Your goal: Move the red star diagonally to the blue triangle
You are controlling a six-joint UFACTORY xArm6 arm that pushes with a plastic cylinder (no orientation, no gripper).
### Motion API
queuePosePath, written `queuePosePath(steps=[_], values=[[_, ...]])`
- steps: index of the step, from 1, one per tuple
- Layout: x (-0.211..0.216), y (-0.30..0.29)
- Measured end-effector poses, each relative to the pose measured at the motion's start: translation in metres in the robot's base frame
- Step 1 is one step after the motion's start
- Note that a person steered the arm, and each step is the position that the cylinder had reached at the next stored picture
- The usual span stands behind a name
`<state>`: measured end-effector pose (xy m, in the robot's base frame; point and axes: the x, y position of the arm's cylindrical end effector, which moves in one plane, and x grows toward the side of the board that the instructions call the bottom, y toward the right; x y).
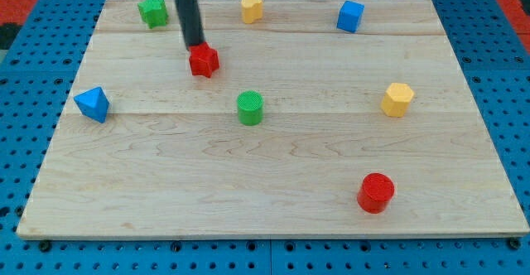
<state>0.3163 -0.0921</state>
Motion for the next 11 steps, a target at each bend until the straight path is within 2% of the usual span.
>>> queuePosePath(steps=[1, 2, 3, 4, 6, 7, 8, 9, 11], values=[[-0.002, 0.05], [0.042, 0.022], [0.0, 0.018], [-0.006, -0.007], [0.111, -0.021], [0.15, -0.021], [0.149, -0.047], [0.168, -0.053], [0.2, 0.009]])
